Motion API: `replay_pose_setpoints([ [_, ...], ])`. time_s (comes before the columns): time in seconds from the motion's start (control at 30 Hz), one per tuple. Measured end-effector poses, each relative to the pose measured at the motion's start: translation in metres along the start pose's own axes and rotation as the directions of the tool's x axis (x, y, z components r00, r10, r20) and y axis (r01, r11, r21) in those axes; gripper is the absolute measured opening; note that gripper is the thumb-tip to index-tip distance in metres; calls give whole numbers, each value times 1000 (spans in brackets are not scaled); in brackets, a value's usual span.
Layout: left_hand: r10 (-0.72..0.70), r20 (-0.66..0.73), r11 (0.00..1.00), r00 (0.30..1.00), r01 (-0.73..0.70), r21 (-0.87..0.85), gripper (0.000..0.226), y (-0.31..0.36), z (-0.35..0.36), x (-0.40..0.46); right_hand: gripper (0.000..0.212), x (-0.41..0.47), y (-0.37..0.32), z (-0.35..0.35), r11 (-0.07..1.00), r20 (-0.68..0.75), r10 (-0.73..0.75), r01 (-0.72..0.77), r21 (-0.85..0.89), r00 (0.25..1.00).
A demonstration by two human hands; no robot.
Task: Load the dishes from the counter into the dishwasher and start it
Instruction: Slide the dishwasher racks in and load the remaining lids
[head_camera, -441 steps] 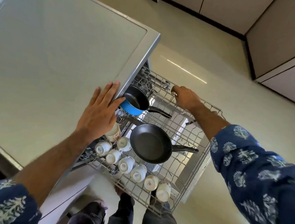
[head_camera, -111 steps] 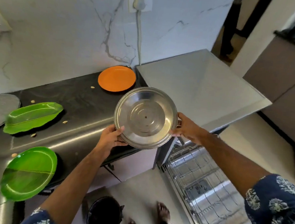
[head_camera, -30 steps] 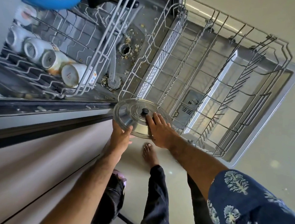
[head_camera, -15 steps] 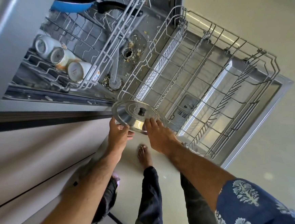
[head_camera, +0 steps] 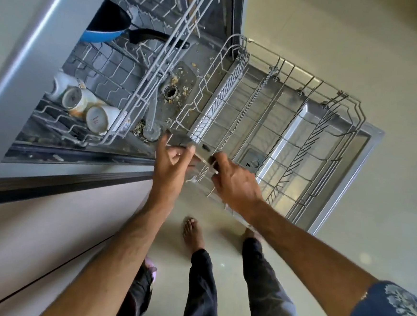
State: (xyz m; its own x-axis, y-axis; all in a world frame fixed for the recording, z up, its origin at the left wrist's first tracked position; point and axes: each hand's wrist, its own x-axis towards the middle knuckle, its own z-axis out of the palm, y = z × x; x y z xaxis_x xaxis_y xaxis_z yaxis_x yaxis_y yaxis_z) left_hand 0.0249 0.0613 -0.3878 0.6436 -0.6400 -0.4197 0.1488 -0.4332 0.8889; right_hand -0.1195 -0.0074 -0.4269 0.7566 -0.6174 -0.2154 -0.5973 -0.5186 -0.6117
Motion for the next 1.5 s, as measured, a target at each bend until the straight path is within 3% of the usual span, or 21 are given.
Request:
replay_pose_setpoints([
  [0.1, 89, 134, 975, 987, -114, 189, 56, 11, 23, 32, 23, 38, 30, -49, 997, -47, 51, -48, 58, 998],
  [0.2, 115, 230, 935, 966, -184, 304, 57, 2, 44, 62, 36, 72, 61, -99, 999, -71, 27, -24, 40, 997],
  [0.27, 129, 256, 909, 958, -217, 356, 54, -3, 62, 84, 48, 94, 83, -128, 1000, -107, -10, 9, -17, 994],
  [0.4, 103, 229, 923, 968, -179, 340, 58, 8, 91, 119, 34, 146, 119, -157, 987, -140, -53, 30, -160, 989],
  [0.57, 206, 170, 884, 964, -258, 390, 81, 38, 116, 160, 31, 199, 144, -144, 978, -59, -20, 7, -208, 998],
  [0.67, 221, 212, 835, 952, -297, 464, 90, 47, 123, 182, 32, 214, 151, -124, 979, -39, -34, 26, -205, 999],
  [0.83, 189, 289, 791, 939, -319, 522, 87, 49, 129, 207, 32, 226, 167, -106, 982, 62, 69, -56, -181, 996],
  [1.0, 3, 414, 774, 910, -265, 576, 97, 51, 135, 217, 34, 241, 171, -106, 981, 104, 162, -149, -125, 981],
  [1.2, 41, 459, 695, 888, -355, 625, 99, 57, 140, 222, 38, 246, 170, -115, 969, 178, 202, -171, -176, 963],
  [1.33, 62, 509, 622, 859, -432, 653, 100, 52, 137, 221, 50, 235, 175, -120, 971, 211, 236, -240, -5, 949],
  [1.5, 67, 496, 526, 866, -453, 720, 101, 45, 121, 207, 64, 210, 171, -127, 982, 152, 169, -180, 64, 974],
])
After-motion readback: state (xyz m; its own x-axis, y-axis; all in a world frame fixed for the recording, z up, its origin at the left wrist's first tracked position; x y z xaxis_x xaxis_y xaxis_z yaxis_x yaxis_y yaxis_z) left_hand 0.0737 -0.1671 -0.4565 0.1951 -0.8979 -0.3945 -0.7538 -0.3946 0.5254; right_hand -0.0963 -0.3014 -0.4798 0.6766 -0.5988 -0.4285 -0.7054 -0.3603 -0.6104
